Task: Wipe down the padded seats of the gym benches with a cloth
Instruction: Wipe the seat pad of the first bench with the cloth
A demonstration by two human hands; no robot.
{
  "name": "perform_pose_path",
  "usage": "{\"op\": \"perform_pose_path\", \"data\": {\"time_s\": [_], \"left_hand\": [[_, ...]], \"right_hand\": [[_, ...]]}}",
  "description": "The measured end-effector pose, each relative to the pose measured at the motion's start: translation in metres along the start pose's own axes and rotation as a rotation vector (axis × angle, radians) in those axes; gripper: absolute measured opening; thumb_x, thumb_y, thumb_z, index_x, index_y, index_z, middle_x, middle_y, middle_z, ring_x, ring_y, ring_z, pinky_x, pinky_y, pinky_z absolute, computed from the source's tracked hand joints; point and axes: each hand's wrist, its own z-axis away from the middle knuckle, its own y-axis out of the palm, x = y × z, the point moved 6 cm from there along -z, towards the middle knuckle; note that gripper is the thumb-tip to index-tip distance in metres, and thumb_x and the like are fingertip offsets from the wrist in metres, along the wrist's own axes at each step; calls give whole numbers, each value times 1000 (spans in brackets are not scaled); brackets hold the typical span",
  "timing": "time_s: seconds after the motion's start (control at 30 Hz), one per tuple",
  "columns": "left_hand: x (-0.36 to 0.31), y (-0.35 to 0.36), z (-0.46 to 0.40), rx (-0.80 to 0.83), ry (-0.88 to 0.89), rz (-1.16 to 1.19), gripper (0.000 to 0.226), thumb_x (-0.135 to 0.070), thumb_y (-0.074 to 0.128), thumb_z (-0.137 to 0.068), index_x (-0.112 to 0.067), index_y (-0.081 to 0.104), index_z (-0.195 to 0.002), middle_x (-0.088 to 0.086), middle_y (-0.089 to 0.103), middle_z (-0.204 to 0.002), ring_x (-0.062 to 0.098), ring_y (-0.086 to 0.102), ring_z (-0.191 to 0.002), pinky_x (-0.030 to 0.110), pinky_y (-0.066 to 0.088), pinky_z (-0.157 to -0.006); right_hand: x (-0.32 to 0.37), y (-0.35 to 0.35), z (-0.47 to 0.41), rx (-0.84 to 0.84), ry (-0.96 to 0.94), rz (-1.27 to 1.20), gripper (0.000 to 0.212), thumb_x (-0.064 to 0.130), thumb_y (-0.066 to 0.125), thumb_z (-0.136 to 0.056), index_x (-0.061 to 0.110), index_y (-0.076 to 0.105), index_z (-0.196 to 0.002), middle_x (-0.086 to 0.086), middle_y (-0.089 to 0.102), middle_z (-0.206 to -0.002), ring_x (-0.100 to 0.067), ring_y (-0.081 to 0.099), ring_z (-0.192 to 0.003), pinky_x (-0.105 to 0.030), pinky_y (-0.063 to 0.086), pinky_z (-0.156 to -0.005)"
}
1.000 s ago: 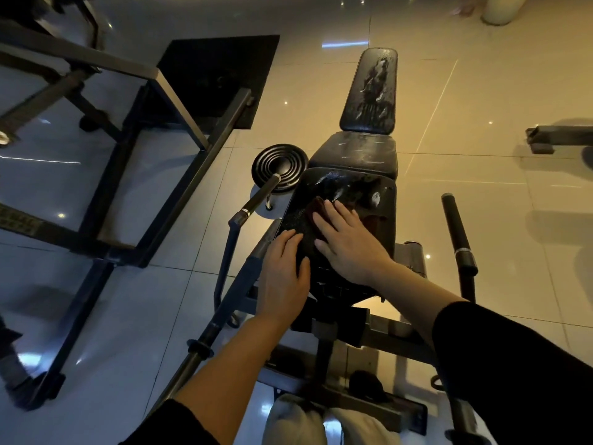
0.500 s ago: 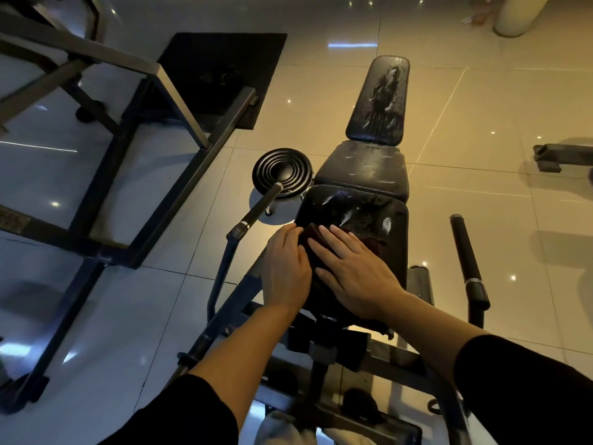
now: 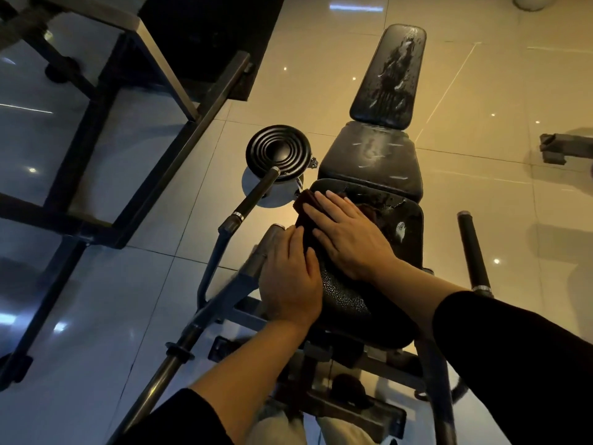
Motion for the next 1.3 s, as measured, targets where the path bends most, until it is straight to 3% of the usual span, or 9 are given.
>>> {"op": "perform_pose_path", "data": {"time_s": [0.3,0.53,0.67,0.83,0.9,1.07,1.3], "left_hand": [[-4,-5,-1,-27,49,-43,48,-37,33,-97,-8,60,-125,12,64,-124,29,62,-113,40,56,-84],[2,-2,-2,-32,6,29,45,-35,33,-99,-7,51,-130,13,59,-128,30,58,-116,48,55,-88],[-1,-5,0,-53,34,10,37,-24,35,-97,-7,53,-124,13,62,-121,30,60,-111,46,57,-83],[-8,-8,2,-86,131,-26,39,-28,35,-97,-5,61,-116,13,67,-112,29,66,-100,41,58,-80],[-8,-7,2,-88,149,-25,39,-29,38,-97,-5,62,-115,13,68,-110,29,67,-99,41,58,-81],[-6,-7,2,-91,136,-8,36,-24,40,-94,-7,65,-112,11,69,-109,27,67,-98,41,58,-80],[-6,-8,-1,-72,130,18,40,-27,38,-93,-7,68,-111,11,70,-108,27,67,-100,40,58,-82]], "right_hand": [[-8,-8,-40,-44,56,37,52,38,26,-104,24,21,-154,-3,14,-162,-22,6,-150,-36,1,-121],[9,0,2,-19,113,-2,56,44,23,-104,23,12,-155,-1,4,-163,-19,-3,-150,-37,0,-122],[19,3,59,-1,54,-5,61,51,9,-99,25,8,-154,2,-1,-163,-15,-9,-149,-33,-5,-120],[13,4,60,17,52,-19,68,56,-5,-90,28,2,-152,4,-3,-162,-13,-11,-148,-31,-8,-118],[11,3,45,4,60,-9,69,56,-3,-92,27,5,-154,2,-2,-162,-15,-9,-149,-33,-6,-120],[-5,1,-10,-24,140,20,57,45,22,-103,23,11,-155,-3,5,-163,-20,-2,-150,-38,-1,-122],[-9,2,-31,-75,163,16,58,43,25,-103,19,16,-155,-6,9,-163,-23,2,-150,-39,2,-122]]}}
